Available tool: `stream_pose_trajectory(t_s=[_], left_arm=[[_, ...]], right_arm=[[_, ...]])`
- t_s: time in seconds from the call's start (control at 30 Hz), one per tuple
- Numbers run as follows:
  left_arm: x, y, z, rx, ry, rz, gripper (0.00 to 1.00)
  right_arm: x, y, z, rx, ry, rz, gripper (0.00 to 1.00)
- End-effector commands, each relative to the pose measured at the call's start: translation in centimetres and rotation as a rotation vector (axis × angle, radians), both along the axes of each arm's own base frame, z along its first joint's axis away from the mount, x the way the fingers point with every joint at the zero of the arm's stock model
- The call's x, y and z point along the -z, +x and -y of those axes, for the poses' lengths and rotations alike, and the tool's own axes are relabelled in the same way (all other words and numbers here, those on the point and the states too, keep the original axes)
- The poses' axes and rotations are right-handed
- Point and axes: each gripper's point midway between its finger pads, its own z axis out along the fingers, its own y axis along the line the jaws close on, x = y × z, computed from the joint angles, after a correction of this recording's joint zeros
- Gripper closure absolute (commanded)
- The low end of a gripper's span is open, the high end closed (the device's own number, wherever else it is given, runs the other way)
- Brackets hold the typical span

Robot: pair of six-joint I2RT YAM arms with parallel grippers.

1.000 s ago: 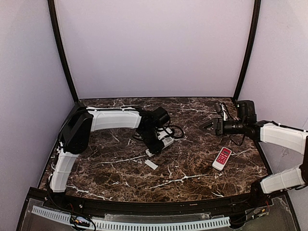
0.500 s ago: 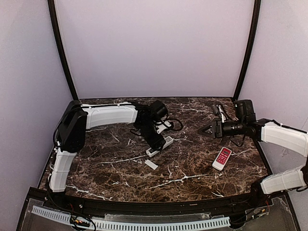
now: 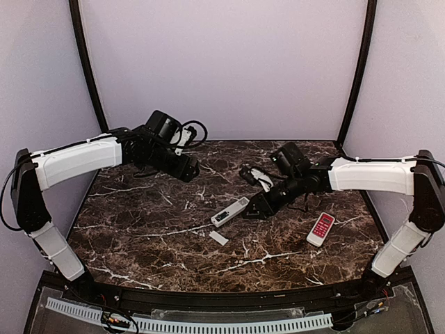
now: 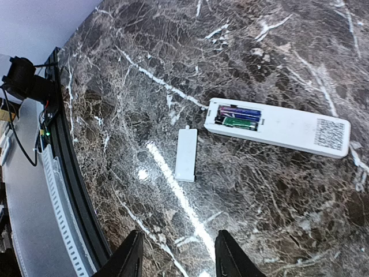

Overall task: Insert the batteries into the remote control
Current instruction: Pick up the battery cover at the center of the board.

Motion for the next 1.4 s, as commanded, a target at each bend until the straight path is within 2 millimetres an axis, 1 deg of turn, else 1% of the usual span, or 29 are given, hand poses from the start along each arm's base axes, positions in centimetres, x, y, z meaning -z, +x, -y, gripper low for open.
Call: stream_pose_trajectory(t_s=[0.0,0.13,0.23,0.37,0.47,0.63,0.77,0.87,1.0,1.23,1.37], left_arm=[[1.6,-0.5,-1.8,-0.074,0.006,-0.022,0.19],[2.2,-0.8,-2.5,-0.087,0.018,-0.026,0.19],[2.6,-1.3,-2.9,-0.087,0.023,-0.029,0.19],[2.6,-1.7,-3.0,-0.077,0.010,-0.028,0.18],[2.5,-1.9,-3.0,-0.073,0.005,-0.023,0.19],[2.4,-2.0,-3.2,-0.069,0.003,-0.017,0.19],[2.4,-2.1,-3.1,-0.064,0.001,-0.019,0.19],[2.6,-2.1,-3.1,-0.063,0.001,-0.020,0.19],[2.5,-2.1,-3.0,-0.061,0.000,-0.020,0.19],[2.7,-2.2,-3.0,-0.058,0.001,-0.024,0.18],[2.6,-2.2,-3.0,-0.057,0.000,-0.023,0.18]], right_arm=[[2.8,-1.8,-1.7,-0.053,-0.151,-0.044,0.60],[4.7,-3.5,-4.1,-0.099,-0.218,-0.088,0.59],[6.4,-4.7,-5.6,-0.126,-0.265,-0.111,0.59],[8.1,-5.0,-7.0,-0.133,-0.309,-0.117,0.57],[9.0,-4.8,-7.4,-0.129,-0.344,-0.113,0.57],[9.4,-4.0,-7.8,-0.117,-0.379,-0.087,0.60],[10.3,-3.8,-7.5,-0.107,-0.441,-0.059,0.60],[10.3,-3.7,-7.5,-0.104,-0.459,-0.038,0.59],[11.1,-3.7,-7.2,-0.108,-0.520,-0.007,0.56],[11.9,-3.3,-7.0,-0.101,-0.573,0.037,0.55],[12.1,-3.0,-6.6,-0.089,-0.604,0.052,0.55]])
